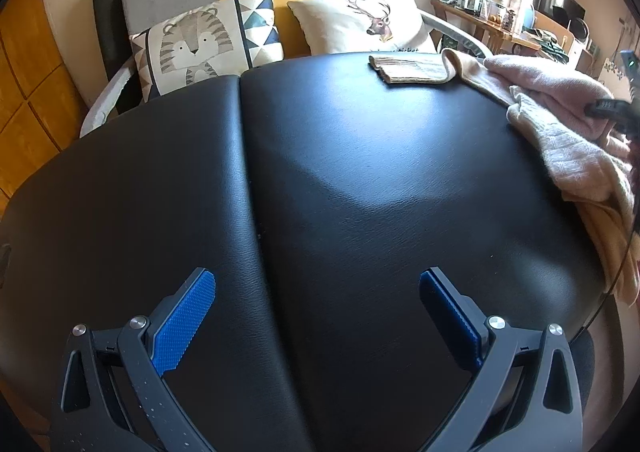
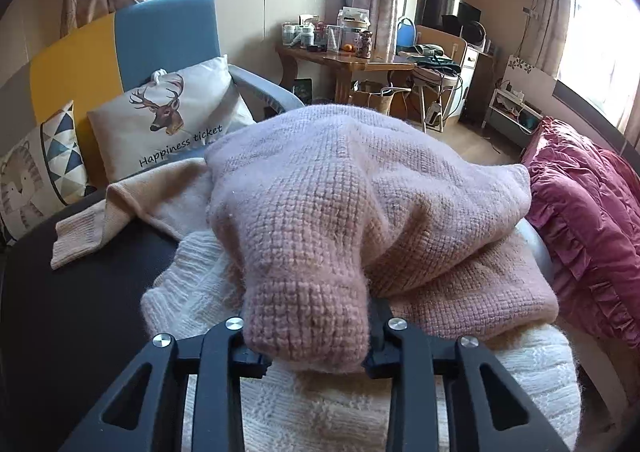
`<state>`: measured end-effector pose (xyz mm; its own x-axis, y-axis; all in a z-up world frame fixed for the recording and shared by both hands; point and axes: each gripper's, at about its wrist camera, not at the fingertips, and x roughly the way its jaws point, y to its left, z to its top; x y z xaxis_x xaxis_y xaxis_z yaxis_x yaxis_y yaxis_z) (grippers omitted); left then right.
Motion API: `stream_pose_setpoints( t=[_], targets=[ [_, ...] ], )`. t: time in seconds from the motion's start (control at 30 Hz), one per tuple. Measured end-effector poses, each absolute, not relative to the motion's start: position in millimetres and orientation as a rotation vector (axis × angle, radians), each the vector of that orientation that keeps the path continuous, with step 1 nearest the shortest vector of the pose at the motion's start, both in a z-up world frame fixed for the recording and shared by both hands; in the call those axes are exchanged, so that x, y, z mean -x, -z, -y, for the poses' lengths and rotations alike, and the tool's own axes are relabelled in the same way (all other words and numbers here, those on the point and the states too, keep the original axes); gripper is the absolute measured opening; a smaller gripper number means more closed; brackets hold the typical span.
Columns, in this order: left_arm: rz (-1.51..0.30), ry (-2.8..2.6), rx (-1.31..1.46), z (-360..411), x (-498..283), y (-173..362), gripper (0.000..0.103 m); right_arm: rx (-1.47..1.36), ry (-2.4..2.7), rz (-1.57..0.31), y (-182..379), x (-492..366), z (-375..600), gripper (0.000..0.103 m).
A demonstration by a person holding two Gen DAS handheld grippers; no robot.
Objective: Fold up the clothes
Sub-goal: 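Grasp the pink sweater edge with the right gripper and lift it, then pull the pink sweater off the pile onto the bench with the right gripper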
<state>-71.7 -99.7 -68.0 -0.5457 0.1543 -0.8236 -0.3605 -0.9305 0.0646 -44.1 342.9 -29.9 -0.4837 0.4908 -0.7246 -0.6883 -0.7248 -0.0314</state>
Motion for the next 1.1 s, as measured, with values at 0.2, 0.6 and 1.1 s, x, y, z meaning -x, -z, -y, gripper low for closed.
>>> stream_pose_setpoints(
  t=[0.2,0.6,1.1],
  targets=[
    [-0.330,-2.548,1.318,122.2,71.6,70.4,0.103,0.793,-2.282,-0.487,-22.5,22.1,-341.2,0.026],
    [-0.202,-2.684,1.402,210.9,69.9,73.5,0.103,0.528,-2.487,-0.522,-130.0,11.6,-268.7,0.025],
    [-0.067,-2.791,1.440,298.7,41.4,67.6,0.103,0.647,-2.974,-0.546,-146.7,72.4,-43.7,0.022]
  ],
)
